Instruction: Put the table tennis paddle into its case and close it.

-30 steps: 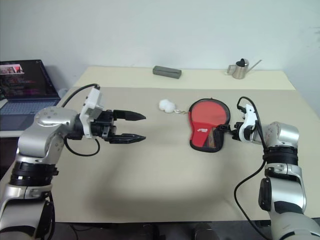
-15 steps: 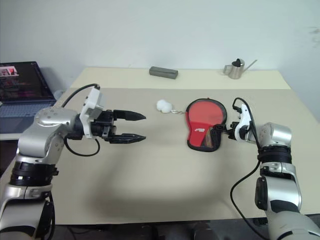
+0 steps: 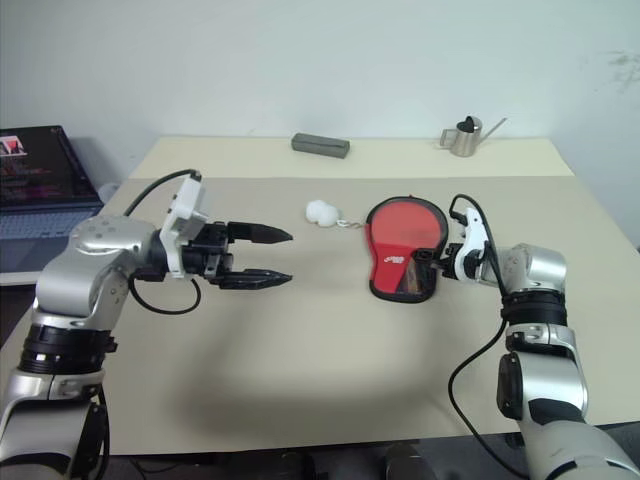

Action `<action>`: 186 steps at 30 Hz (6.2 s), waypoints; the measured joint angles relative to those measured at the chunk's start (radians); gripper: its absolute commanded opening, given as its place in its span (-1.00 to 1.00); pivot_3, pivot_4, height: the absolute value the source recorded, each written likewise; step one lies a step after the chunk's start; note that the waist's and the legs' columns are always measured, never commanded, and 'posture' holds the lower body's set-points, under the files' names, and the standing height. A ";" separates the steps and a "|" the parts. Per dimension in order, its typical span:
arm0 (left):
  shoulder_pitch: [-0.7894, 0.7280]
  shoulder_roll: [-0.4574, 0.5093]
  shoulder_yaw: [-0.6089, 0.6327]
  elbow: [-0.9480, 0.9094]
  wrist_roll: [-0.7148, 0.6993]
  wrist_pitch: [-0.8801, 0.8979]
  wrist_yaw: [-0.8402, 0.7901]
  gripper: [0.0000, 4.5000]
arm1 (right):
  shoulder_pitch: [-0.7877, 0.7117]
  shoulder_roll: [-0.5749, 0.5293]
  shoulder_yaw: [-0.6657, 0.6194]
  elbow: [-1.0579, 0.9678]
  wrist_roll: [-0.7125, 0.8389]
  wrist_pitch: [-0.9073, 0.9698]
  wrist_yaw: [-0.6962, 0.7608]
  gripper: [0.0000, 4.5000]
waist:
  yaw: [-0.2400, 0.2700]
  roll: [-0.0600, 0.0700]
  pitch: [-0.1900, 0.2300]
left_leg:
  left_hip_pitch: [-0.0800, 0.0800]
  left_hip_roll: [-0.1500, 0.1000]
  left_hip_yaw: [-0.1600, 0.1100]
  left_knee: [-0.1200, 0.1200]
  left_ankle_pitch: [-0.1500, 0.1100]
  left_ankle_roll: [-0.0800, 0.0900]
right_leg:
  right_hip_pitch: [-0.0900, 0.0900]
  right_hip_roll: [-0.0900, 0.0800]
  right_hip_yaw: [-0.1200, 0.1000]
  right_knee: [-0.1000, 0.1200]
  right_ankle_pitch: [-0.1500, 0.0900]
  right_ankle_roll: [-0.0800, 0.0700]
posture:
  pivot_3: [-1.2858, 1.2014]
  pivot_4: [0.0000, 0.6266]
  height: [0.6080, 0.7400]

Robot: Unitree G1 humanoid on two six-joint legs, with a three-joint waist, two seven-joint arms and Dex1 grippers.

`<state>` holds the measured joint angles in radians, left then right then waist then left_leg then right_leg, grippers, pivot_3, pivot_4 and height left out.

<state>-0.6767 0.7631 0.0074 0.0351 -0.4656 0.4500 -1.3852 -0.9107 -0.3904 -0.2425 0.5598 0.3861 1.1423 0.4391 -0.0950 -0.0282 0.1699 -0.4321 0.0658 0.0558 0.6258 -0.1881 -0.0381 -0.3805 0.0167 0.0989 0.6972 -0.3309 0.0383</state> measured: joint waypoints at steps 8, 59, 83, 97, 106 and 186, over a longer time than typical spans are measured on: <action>0.000 0.000 0.000 0.000 0.000 0.000 0.001 0.69 | 0.003 0.004 0.013 -0.014 -0.009 0.011 -0.002 0.61 | 0.001 0.000 0.000 | 0.000 0.000 0.000 0.000 0.000 0.000 | 0.000 0.000 0.000 0.000 0.000 0.000 | 0.03 -0.52 1.00; 0.132 0.141 -0.002 -0.151 -0.015 -0.021 -0.069 0.69 | 0.257 -0.008 0.031 -0.533 0.156 0.422 0.019 -1.00 | 0.011 -0.001 0.000 | -0.001 -0.001 0.000 -0.002 0.000 0.000 | -0.001 -0.001 -0.001 -0.002 -0.001 0.000 | 0.03 -0.52 1.00; 0.280 0.207 -0.023 -0.308 -0.052 -0.021 -0.112 0.69 | 0.522 -0.255 0.075 -0.749 0.678 0.436 -0.126 -1.00 | 0.014 -0.003 0.000 | -0.002 -0.001 -0.006 -0.003 -0.001 0.001 | 0.002 -0.001 -0.002 -0.008 -0.001 0.000 | 0.03 -0.52 1.00; 0.296 0.209 -0.044 -0.405 -0.131 0.034 -0.110 0.69 | 0.671 -0.291 0.067 -0.822 1.051 0.436 -0.375 -1.00 | 0.014 -0.004 0.000 | -0.002 -0.001 -0.014 -0.003 -0.001 0.001 | 0.006 -0.001 -0.004 -0.011 -0.002 0.002 | 0.03 -0.52 1.00; 0.307 0.209 -0.062 -0.426 -0.150 0.044 -0.110 0.69 | 0.750 -0.409 0.111 -0.842 1.250 0.345 -0.498 -1.00 | 0.017 -0.004 0.000 | -0.002 -0.001 -0.016 -0.003 -0.001 0.001 | 0.009 -0.002 -0.006 -0.015 -0.002 0.002 | 0.03 -0.52 1.00; 0.363 0.054 0.132 -0.237 -0.039 0.067 0.413 0.69 | 0.481 -0.250 0.411 -0.714 0.119 -0.523 0.451 0.99 | 0.048 -0.004 -0.001 | -0.002 -0.002 -0.017 -0.001 -0.001 0.001 | 0.008 -0.004 -0.009 -0.010 0.000 0.000 | 0.03 -0.52 1.00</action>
<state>-0.3136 0.8166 0.1397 -0.2015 -0.5042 0.5171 -0.9725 -0.4296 -0.6404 0.1681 -0.1543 0.5050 0.6197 0.8900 -0.0471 -0.0323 0.1694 -0.4337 0.0637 0.0391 0.6253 -0.1889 -0.0371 -0.3724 0.0128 0.0896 0.6869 -0.3313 0.0382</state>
